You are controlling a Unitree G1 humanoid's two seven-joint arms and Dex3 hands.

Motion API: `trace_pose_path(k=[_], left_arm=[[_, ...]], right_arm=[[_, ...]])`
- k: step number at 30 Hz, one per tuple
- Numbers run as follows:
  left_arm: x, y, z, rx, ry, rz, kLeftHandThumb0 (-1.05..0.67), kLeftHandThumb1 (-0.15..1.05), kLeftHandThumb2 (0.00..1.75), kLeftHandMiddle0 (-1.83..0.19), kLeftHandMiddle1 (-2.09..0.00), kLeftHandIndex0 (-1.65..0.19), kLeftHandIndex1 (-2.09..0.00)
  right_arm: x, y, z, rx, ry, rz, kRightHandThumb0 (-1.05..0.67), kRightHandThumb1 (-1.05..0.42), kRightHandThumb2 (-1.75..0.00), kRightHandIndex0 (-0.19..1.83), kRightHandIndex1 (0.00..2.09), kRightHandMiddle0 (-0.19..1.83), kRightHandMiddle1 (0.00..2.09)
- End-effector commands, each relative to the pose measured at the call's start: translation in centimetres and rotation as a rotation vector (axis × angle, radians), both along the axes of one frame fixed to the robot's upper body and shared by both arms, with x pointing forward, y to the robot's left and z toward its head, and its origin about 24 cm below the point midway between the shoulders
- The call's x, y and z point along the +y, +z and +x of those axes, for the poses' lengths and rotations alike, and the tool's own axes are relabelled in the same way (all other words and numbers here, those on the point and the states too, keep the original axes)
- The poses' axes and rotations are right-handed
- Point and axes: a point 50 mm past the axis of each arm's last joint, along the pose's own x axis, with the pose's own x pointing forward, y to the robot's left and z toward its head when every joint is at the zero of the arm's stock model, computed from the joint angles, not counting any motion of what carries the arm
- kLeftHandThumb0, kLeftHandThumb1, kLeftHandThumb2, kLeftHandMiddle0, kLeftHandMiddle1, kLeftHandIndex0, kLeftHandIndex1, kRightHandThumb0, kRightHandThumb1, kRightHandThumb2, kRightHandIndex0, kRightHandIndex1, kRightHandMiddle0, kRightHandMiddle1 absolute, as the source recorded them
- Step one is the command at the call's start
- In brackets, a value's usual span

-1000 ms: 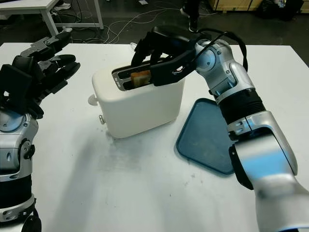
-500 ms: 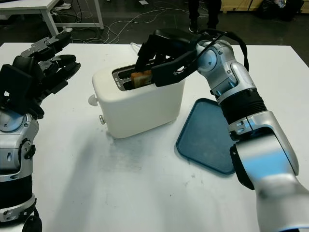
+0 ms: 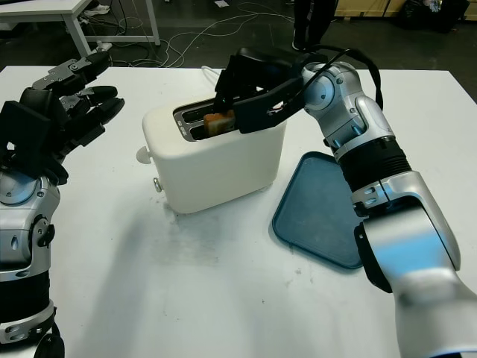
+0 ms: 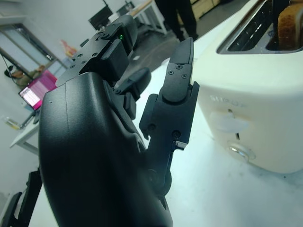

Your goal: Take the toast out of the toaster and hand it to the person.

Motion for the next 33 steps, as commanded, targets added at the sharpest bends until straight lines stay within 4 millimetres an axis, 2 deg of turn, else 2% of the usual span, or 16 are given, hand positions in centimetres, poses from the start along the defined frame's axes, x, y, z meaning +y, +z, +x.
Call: trace_pose_path(k=[1,14,18,22,25,29,33], left_arm=[[0.2,-0.1,-0.2,-0.007,0.007,0.003,-0.24,0.91,0.15,-0.23,-0.81,-0.57,-0.01],[0.2,-0.1,-0.3,-0.006,0.012,-0.004,-0.24,0.9,0.16,-0.24,-0.82,-0.57,-0.02],[0.2,-0.1,-0.3,-0.002,0.014,-0.004,-0.24,0.91,0.16,-0.24,-0.81,-0.57,-0.02],[0.3,-0.1,-0.2,-0.006,0.01,-0.007,-0.24,0.9,0.17,-0.24,-0.81,-0.57,-0.02],[0.2,-0.1,-0.2,-0.006,0.011,-0.007,-0.23,0.9,0.17,-0.24,-0.81,-0.57,-0.02],[0.2,-0.1,-0.2,-0.01,0.01,-0.007,-0.23,0.9,0.17,-0.24,-0.81,-0.57,-0.02],[0.2,-0.1,-0.2,-0.007,0.011,-0.011,-0.24,0.9,0.18,-0.23,-0.81,-0.57,-0.02]], right_arm=[[0.3,-1.0,0.0,0.045,0.008,-0.038,-0.2,-0.69,0.0,1.0,0.72,1.24,0.13],[0.8,-2.7,0.0,0.121,0.019,-0.119,-0.31,-0.68,0.0,1.0,0.68,1.25,0.12],[0.9,-3.7,-0.1,0.134,0.036,-0.142,-0.33,-0.68,0.0,0.96,0.83,1.25,0.11],[1.1,-4.7,-0.1,0.166,0.044,-0.17,-0.32,-0.67,0.0,1.02,0.73,1.26,0.1],[1.3,-5.5,-0.1,0.191,0.037,-0.221,-0.37,-0.68,0.0,0.99,0.97,1.27,0.09],[1.6,-6.3,-0.2,0.212,0.037,-0.27,-0.41,-0.67,0.0,0.94,0.95,1.28,0.09],[1.6,-6.8,-0.4,0.188,0.058,-0.322,-0.46,-0.65,0.0,0.98,0.95,1.3,0.1]])
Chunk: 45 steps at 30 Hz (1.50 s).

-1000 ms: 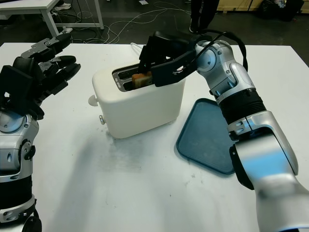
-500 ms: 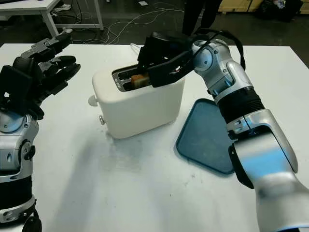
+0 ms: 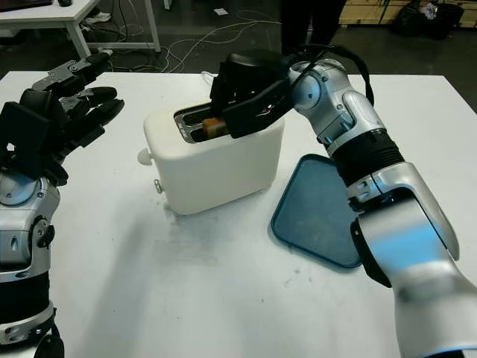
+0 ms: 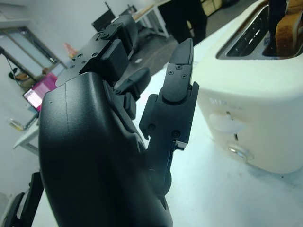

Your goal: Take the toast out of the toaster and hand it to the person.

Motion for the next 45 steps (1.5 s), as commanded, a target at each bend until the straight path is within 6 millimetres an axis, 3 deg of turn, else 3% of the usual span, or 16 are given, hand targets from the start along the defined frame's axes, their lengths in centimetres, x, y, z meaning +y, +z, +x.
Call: trace_pose_path(k=[1,8,12,13,15,18,20,26,34,38,45], left_arm=[[0.2,0.0,-0.2,-0.009,0.007,-0.009,-0.24,0.9,0.18,-0.23,-0.81,-0.57,-0.02],[0.1,0.1,-0.2,-0.012,0.005,-0.007,-0.24,0.89,0.18,-0.23,-0.82,-0.57,-0.02],[0.1,0.1,-0.1,-0.011,0.006,-0.007,-0.24,0.89,0.19,-0.23,-0.83,-0.57,-0.02],[0.0,0.1,-0.1,-0.012,0.006,-0.007,-0.24,0.89,0.19,-0.23,-0.83,-0.57,-0.02],[0.1,0.1,-0.1,-0.016,0.003,-0.008,-0.25,0.89,0.19,-0.23,-0.83,-0.57,-0.02],[0.1,0.1,-0.1,-0.013,0.006,-0.006,-0.25,0.89,0.19,-0.23,-0.83,-0.57,-0.02],[0.2,0.1,-0.2,-0.012,0.009,0.003,-0.26,0.89,0.19,-0.23,-0.84,-0.57,-0.02],[0.2,0.0,-0.2,-0.01,0.005,-0.012,-0.25,0.89,0.2,-0.22,-0.83,-0.57,-0.02],[0.2,0.0,-0.2,-0.008,0.01,0.0,-0.24,0.89,0.2,-0.23,-0.83,-0.57,-0.02],[0.3,-0.1,-0.2,-0.006,0.011,0.0,-0.25,0.89,0.2,-0.23,-0.82,-0.57,-0.02],[0.3,-0.1,-0.2,-0.005,0.013,-0.003,-0.24,0.88,0.2,-0.23,-0.82,-0.57,-0.02]], right_arm=[[0.0,-5.8,-0.7,0.154,0.025,-0.171,-0.48,-0.65,0.0,0.97,0.96,1.31,0.1],[-0.2,-6.3,-1.2,0.088,0.059,-0.232,-0.56,-0.71,-0.02,0.99,1.02,1.32,0.1],[-0.2,-6.7,-1.7,-0.012,0.108,-0.291,-0.66,-0.83,-0.01,0.98,1.37,1.28,0.21],[-0.2,-6.9,-1.8,-0.052,0.13,-0.293,-0.66,-0.85,-0.01,0.98,1.42,1.18,0.39],[-0.3,-7.0,-2.1,-0.127,0.169,-0.263,-0.62,-0.91,-0.06,1.01,1.57,0.94,1.04],[-0.4,-6.8,-2.0,-0.209,0.178,-0.199,-0.56,-0.92,-0.3,1.05,1.7,0.82,1.54],[-0.5,-6.3,-1.9,-0.252,0.18,-0.155,-0.52,-0.92,-0.38,1.08,1.73,0.8,1.69],[-0.9,-3.8,-1.3,-0.358,0.159,-0.005,-0.46,-0.92,-0.4,1.13,1.75,0.8,1.74],[-1.9,1.6,-0.3,-0.424,0.06,0.186,-0.46,-0.92,-0.36,1.05,1.75,0.75,1.75],[-3.1,4.5,0.4,-0.411,-0.021,0.272,-0.45,-0.92,-0.38,1.0,1.75,0.68,1.75],[-5.0,7.6,1.5,-0.333,-0.126,0.447,-0.47,-0.92,-0.42,0.95,1.75,0.67,1.75]])
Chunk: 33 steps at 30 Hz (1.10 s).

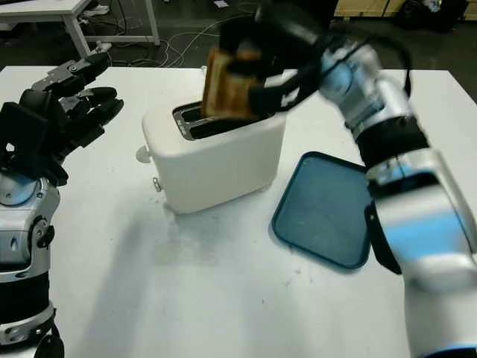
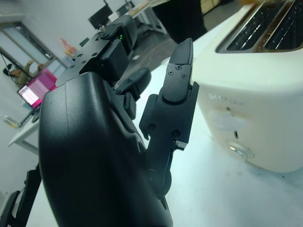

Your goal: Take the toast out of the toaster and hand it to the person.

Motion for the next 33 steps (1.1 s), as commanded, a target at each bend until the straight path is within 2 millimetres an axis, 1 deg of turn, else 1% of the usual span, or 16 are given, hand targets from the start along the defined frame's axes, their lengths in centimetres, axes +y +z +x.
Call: trace_pose_path(k=[1,6,8,11,12,13,14,16,19,23,27,28,30,31,32,33], left_arm=[[0.2,0.0,-0.2,-0.008,0.012,0.004,-0.24,0.88,0.2,-0.23,-0.82,-0.57,-0.02],[0.2,0.0,-0.2,-0.014,0.014,0.007,-0.22,0.88,0.21,-0.22,-0.82,-0.56,-0.02],[0.3,-0.1,-0.2,-0.013,0.014,0.005,-0.22,0.88,0.21,-0.22,-0.82,-0.56,-0.02],[0.3,-0.1,-0.2,-0.011,0.016,0.003,-0.21,0.88,0.22,-0.22,-0.81,-0.56,-0.02],[0.3,-0.1,-0.3,-0.011,0.016,0.0,-0.2,0.88,0.22,-0.22,-0.81,-0.56,-0.02],[0.3,-0.1,-0.3,-0.013,0.017,0.003,-0.2,0.88,0.22,-0.22,-0.81,-0.56,-0.02],[0.3,-0.1,-0.3,-0.014,0.018,0.004,-0.21,0.88,0.22,-0.22,-0.81,-0.56,-0.02],[0.4,-0.1,-0.3,-0.013,0.017,0.003,-0.2,0.88,0.23,-0.22,-0.81,-0.56,-0.02],[0.4,-0.1,-0.2,-0.009,0.014,0.003,-0.2,0.88,0.23,-0.22,-0.81,-0.56,-0.01],[0.5,-0.3,-0.1,-0.013,0.01,-0.006,-0.2,0.87,0.23,-0.22,-0.81,-0.56,-0.02],[0.4,-0.3,0.0,-0.017,0.005,-0.006,-0.22,0.87,0.24,-0.22,-0.82,-0.56,-0.02],[0.4,-0.3,0.0,-0.018,0.004,-0.007,-0.23,0.86,0.24,-0.22,-0.82,-0.56,-0.02],[0.4,-0.3,0.0,-0.018,0.002,-0.009,-0.23,0.86,0.25,-0.22,-0.83,-0.56,-0.02],[0.3,-0.3,0.0,-0.018,0.005,-0.007,-0.23,0.86,0.25,-0.22,-0.83,-0.56,-0.02],[0.3,-0.3,-0.1,-0.018,0.007,-0.005,-0.23,0.86,0.25,-0.22,-0.83,-0.56,-0.02],[0.3,-0.3,-0.1,-0.018,0.008,-0.005,-0.23,0.85,0.26,-0.23,-0.84,-0.57,-0.02]], right_arm=[[-0.2,1.4,0.1,0.01,0.004,0.088,-0.47,-0.92,-0.43,0.97,1.75,0.69,1.75],[-1.6,3.1,0.3,0.002,-0.051,0.189,-0.52,-0.92,-0.44,1.05,1.75,0.8,1.75],[-2.3,3.3,0.5,0.002,-0.09,0.219,-0.51,-0.92,-0.44,1.04,1.75,0.79,1.75],[-3.7,3.0,0.8,0.018,-0.146,0.293,-0.53,-0.92,-0.44,1.0,1.75,0.7,1.73],[-4.3,2.8,0.8,0.017,-0.163,0.311,-0.51,-0.92,-0.43,0.93,1.75,0.71,1.48],[-4.9,2.5,0.8,0.009,-0.18,0.325,-0.49,-0.92,-0.43,0.91,1.75,0.71,1.46],[-5.6,2.1,0.8,-0.005,-0.198,0.342,-0.46,-0.92,-0.44,0.94,1.75,0.68,1.6],[-6.7,1.4,0.7,-0.005,-0.219,0.393,-0.38,-0.92,-0.43,0.94,1.75,0.69,1.71],[-8.3,-0.2,0.7,0.007,-0.277,0.469,-0.3,-0.92,-0.43,0.92,1.75,0.63,1.74],[-9.8,-2.2,0.8,0.018,-0.374,0.533,-0.28,-0.92,-0.42,0.9,1.75,0.64,1.75],[-10.9,-4.0,0.8,0.024,-0.483,0.616,-0.35,-0.92,-0.39,0.83,1.75,0.59,1.74],[-11.1,-4.3,0.8,0.023,-0.502,0.638,-0.34,-0.92,-0.36,0.83,1.75,0.64,1.56],[-11.3,-5.0,0.8,0.025,-0.526,0.661,-0.32,-0.92,-0.35,0.8,1.75,0.68,1.41],[-11.3,-5.3,0.8,0.03,-0.535,0.672,-0.31,-0.92,-0.35,0.73,1.64,0.63,1.23],[-11.4,-5.6,0.8,0.043,-0.541,0.688,-0.3,-0.92,-0.33,0.7,1.52,0.69,0.91],[-11.4,-5.9,0.8,0.058,-0.541,0.705,-0.3,-0.92,-0.33,0.69,1.5,0.75,0.76]])
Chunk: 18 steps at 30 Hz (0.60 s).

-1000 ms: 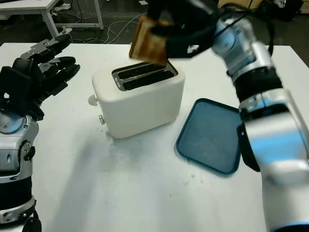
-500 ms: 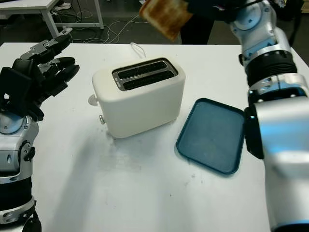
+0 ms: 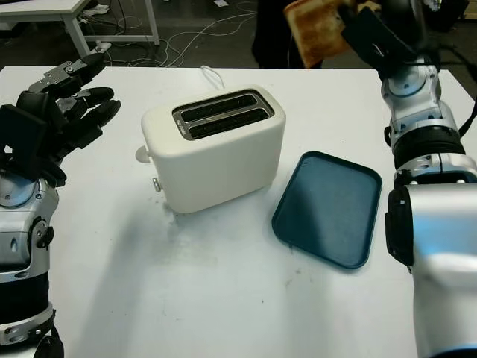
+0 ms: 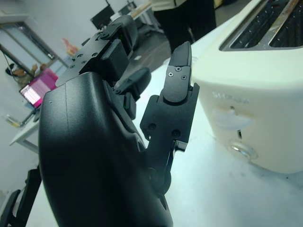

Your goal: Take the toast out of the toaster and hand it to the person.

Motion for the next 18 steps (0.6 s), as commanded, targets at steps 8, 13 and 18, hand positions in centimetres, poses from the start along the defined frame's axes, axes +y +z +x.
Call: trace_pose_path(k=[8,13,18], left_arm=[[0.0,0.0,-0.2,-0.01,0.004,-0.001,-0.23,0.84,0.28,-0.21,-0.85,-0.56,-0.02],[0.1,-0.1,-0.1,-0.011,0.003,-0.005,-0.24,0.83,0.31,-0.21,-0.86,-0.57,-0.03],[0.1,-0.1,-0.1,-0.009,0.003,-0.003,-0.26,0.82,0.32,-0.21,-0.86,-0.57,-0.03]], right_arm=[[0.5,-2.8,0.2,0.081,0.016,0.104,-0.17,-0.92,-0.38,0.9,1.74,0.53,1.73],[1.2,-4.3,0.3,0.125,0.015,0.136,-0.1,-0.92,-0.4,0.78,1.75,0.43,1.74],[1.5,-5.5,0.4,0.188,0.007,0.116,-0.08,-0.92,-0.43,0.7,1.75,0.39,1.75]])
